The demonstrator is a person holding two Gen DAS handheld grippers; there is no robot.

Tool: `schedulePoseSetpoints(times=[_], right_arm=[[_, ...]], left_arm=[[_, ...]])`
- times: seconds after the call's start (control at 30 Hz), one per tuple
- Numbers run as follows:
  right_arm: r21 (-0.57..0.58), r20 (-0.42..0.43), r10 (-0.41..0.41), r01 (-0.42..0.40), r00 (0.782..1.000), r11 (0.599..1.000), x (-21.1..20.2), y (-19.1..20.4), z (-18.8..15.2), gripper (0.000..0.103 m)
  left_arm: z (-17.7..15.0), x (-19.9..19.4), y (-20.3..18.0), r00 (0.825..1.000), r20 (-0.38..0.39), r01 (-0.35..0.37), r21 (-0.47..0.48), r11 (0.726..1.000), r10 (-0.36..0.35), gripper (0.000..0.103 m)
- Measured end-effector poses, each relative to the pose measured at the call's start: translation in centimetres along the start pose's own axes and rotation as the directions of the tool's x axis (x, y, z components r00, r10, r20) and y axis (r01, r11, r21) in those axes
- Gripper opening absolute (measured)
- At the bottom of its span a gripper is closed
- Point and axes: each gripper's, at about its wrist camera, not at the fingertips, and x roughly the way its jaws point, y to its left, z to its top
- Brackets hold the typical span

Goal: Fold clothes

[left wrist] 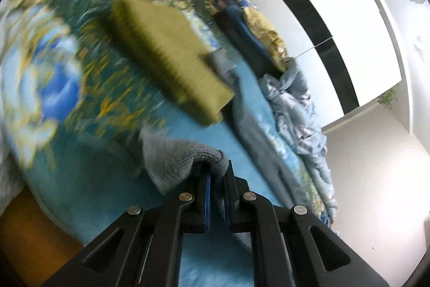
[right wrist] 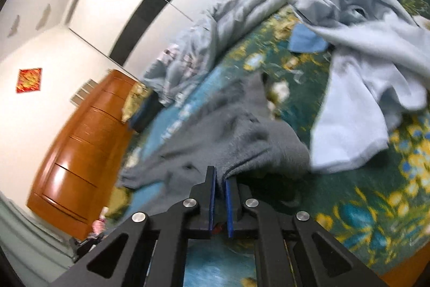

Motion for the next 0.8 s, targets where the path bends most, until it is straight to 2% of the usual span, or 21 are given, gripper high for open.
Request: schedulePoseSetpoints(times=[0.1,0.2,0.37,0.5,0.57,0.7,0.8], right_arm=[[-0.020,0.014,0.022,-0.022,1.000,1.000,0.7,1.8,2.7,0.007],[-0.047,0.025,0.024,-0.023,0.999,0.999,1.8,3.8,5.4,0.007],[-0.060,0.003,-0.025,0.026,1.000,0.998,6.7,5.7,10.0,0.007],[-0.033,-0.042,-0.075,0.074,0.996,0.997,12.4,5.6,13.5,0.007],[-0.035,-0.064,-0.117,0.115,0.991,0.993,15.3,5.5,15.0,0.007],[-0.033,-0.116,-0.197,0.195,0.973,0.980,21.0,4.4,17.2,0.007],[-0.024,-0.153,-0.253,0.252,0.955,0.967,24.6,2.8,18.1,0.007]], left_arm=[[4.0,1.0,-2.5,1.000,0.008,-0.010,0.018,1.000,0.010,0.008],[7.6,3.0,-5.0,0.999,0.004,-0.053,0.013,0.999,0.053,0.008],[13.7,8.6,-7.4,0.982,-0.023,-0.188,0.043,0.981,0.189,0.008],[16.8,15.2,-9.3,0.942,-0.067,-0.325,0.066,0.944,0.329,0.009],[18.0,19.2,-9.8,0.917,-0.118,-0.376,0.072,0.924,0.382,0.009],[19.3,24.8,-8.7,0.869,-0.198,-0.450,0.064,0.891,0.453,0.009],[19.8,28.1,-7.8,0.849,-0.235,-0.471,0.070,0.879,0.473,0.012]])
